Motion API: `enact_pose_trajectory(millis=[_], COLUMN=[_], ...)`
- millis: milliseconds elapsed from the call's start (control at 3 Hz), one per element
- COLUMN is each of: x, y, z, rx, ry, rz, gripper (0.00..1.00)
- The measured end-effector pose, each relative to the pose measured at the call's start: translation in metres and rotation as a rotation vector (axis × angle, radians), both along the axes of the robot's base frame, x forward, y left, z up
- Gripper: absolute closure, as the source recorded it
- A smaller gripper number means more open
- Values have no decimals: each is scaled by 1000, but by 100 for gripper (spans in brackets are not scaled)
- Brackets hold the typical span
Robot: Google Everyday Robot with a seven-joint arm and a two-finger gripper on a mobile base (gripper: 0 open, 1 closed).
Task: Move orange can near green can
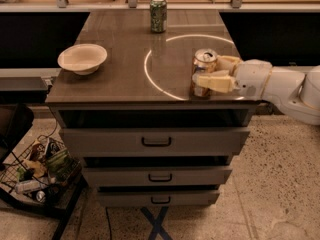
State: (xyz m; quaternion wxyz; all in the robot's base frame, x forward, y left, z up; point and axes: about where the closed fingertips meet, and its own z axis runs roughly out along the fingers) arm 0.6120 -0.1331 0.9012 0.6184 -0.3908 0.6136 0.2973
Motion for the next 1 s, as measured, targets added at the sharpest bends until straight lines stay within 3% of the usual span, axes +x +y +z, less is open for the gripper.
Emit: enact_pose_trajectory(millis=[333,667,1000], x=[7,34,84], y=[-2,-10,-14], z=[28,74,99], rx=[17,14,-10], ry=[-29,-63,-51], rz=[-12,-61,-156], gripper=[100,100,100])
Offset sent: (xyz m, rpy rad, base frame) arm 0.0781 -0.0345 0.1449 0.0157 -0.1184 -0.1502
